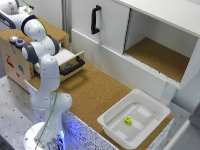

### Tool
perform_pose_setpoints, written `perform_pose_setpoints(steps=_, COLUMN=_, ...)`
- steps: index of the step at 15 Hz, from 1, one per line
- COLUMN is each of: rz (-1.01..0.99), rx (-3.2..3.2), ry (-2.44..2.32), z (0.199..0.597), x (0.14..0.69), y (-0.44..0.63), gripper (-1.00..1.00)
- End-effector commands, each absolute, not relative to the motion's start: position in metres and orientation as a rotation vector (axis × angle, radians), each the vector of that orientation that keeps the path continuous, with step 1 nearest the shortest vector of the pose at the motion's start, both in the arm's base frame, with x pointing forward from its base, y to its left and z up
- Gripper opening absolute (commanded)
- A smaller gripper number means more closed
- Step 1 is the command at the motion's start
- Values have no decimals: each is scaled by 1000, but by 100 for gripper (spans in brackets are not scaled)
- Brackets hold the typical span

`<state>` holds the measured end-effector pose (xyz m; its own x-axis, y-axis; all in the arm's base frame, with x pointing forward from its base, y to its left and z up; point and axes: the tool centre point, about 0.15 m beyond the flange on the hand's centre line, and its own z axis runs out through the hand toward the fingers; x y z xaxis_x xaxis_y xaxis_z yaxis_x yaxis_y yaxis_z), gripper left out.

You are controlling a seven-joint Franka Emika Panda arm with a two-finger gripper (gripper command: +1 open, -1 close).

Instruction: Switch off the red light

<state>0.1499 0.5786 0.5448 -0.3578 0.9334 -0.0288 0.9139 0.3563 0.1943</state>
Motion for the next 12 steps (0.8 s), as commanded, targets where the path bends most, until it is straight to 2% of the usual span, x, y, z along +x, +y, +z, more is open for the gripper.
perform_pose_setpoints(steps=1, rz=10, rx=1774, ry=2419, z=555, x=166, y=602, gripper=100)
perform_pose_setpoints(steps=12, rz=87, rx=1898, ry=2446, z=550, x=173, y=587, gripper=100)
